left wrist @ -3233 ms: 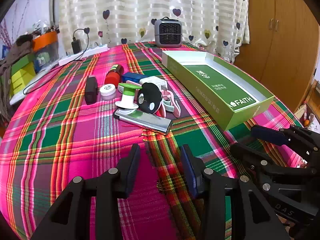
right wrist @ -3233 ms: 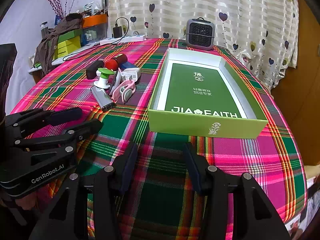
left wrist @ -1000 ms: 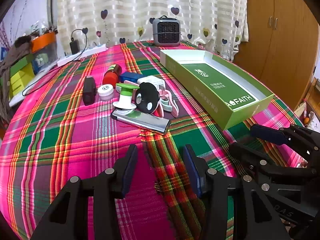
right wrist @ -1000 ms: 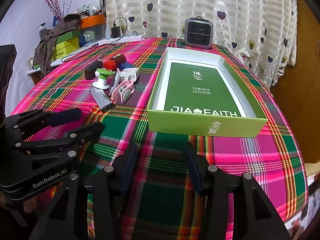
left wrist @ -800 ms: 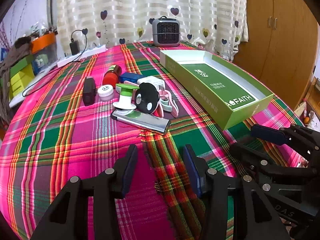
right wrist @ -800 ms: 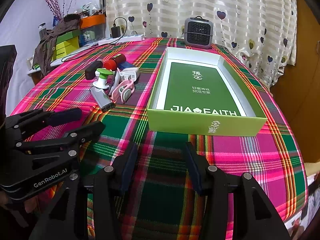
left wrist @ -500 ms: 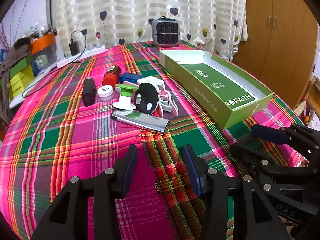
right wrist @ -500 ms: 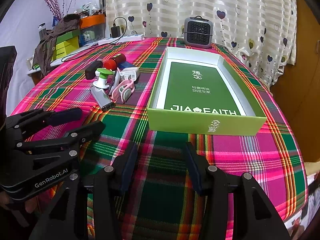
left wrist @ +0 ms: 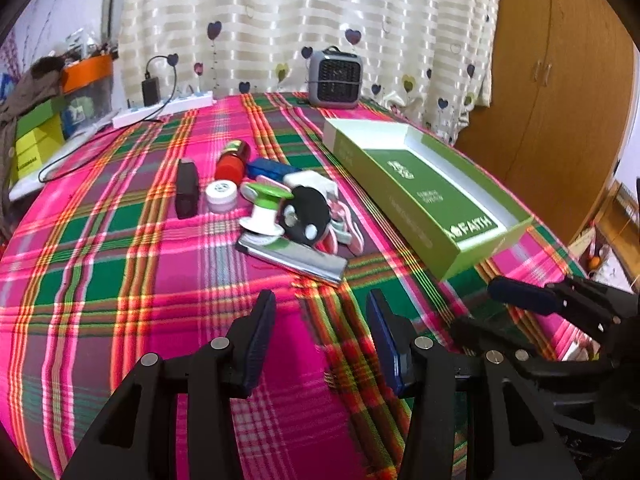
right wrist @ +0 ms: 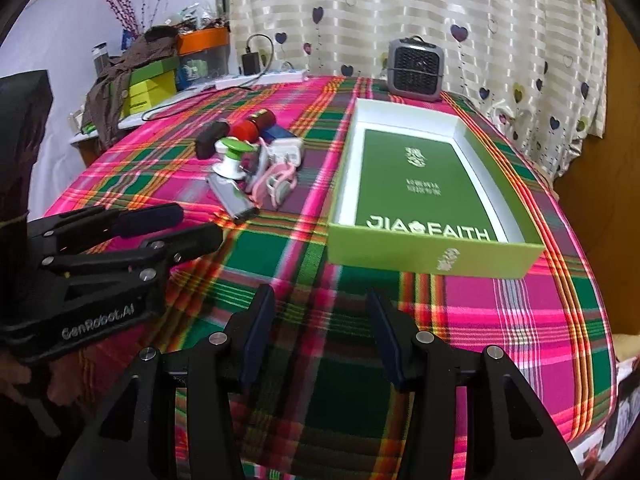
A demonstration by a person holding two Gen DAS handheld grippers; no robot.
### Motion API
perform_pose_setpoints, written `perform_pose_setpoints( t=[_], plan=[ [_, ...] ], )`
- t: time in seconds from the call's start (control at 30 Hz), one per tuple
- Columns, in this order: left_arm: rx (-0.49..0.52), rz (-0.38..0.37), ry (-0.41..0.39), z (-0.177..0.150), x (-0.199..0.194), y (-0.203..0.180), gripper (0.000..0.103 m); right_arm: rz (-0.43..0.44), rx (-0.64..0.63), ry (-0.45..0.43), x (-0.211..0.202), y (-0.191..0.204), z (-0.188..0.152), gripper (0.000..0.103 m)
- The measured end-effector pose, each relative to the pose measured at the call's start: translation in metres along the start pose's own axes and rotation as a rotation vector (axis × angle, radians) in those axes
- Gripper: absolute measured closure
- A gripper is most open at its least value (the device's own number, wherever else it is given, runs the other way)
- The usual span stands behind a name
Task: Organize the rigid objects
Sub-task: 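Grasp the green-capped white spool with the left gripper while the right gripper grasps the black round disc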
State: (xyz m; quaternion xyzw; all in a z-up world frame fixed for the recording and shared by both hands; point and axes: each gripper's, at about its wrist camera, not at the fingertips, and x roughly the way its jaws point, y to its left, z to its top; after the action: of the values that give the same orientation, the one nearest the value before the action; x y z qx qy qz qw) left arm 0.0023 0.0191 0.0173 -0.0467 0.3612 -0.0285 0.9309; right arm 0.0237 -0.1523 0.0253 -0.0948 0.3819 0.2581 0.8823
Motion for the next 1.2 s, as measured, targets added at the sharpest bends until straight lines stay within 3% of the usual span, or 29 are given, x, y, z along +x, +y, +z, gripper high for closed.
perform_pose_setpoints(
  t=[0.33,0.73,1.0,1.2],
  plan=[
    [-0.092,-0.047,0.017,0.013,0.013,0.013,0.057,0.019,-0.006,-0.056,-0.013,0.003,0.015,0.054],
    [-0.114,0.047,0.056,0.027,0.043,0.009,0.056,0.027,-0.006,-0.085,-0.015,0.003,0.026,0.054],
    [-0.152,0.143,0.067,0.026,0.037,0.042,0.057,0.047,-0.025,-0.108,-0.012,0.008,0.038,0.054],
    [-0.183,0.05,0.059,0.027,0.034,0.049,0.057,0.07,-0.048,-0.111,-0.001,0.017,0.05,0.054]
  ],
)
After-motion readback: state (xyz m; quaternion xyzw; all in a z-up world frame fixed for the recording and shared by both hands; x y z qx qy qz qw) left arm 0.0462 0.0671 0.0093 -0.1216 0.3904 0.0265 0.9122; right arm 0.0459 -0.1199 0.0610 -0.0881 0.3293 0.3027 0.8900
